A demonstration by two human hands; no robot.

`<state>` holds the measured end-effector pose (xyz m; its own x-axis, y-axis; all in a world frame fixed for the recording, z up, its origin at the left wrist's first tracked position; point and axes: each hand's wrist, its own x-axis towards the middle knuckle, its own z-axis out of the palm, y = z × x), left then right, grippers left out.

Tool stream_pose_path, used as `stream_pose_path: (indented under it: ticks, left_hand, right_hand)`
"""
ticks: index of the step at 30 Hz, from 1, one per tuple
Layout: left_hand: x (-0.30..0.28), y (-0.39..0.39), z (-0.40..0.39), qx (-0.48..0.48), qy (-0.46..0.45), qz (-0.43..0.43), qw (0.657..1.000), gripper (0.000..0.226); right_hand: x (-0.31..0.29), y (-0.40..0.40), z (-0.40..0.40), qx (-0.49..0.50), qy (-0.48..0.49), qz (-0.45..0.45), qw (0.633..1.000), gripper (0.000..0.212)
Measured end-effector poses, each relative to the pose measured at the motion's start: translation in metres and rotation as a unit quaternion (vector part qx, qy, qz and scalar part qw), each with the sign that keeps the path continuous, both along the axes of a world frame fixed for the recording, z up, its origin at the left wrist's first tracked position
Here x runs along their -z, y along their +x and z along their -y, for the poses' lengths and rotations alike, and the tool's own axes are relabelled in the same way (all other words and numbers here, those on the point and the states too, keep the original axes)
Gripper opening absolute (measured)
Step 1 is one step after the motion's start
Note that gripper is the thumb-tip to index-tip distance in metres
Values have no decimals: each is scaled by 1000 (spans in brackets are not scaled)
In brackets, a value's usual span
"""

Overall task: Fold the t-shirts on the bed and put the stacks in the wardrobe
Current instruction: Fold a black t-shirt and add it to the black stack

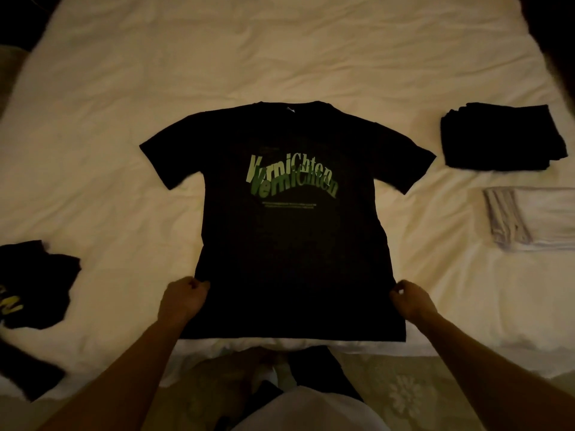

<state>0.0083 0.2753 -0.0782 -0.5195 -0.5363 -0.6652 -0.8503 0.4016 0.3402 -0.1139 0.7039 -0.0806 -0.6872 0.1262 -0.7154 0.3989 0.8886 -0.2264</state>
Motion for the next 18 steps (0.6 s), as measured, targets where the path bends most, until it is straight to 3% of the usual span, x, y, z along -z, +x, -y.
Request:
stream_pose_path:
  ticks: [6, 9, 16, 18]
  left_hand:
    - [-18, -77, -3, -41, 56, -22, 997, 19]
    - [-23, -95, 7, -84, 93, -41, 991, 22]
    - [-12, -122, 64, -174, 132, -63, 974, 13]
    - [-3, -132, 92, -186, 127, -73, 972, 22]
  right_hand:
    - [-12, -77, 48, -60, -39, 29, 997, 33]
    - [-15, -100, 70, -76, -54, 47, 995, 16]
    - [-8, -136, 142, -79, -68, 68, 992, 14]
    - [-5, -140, 174, -67, -70, 67, 993, 13]
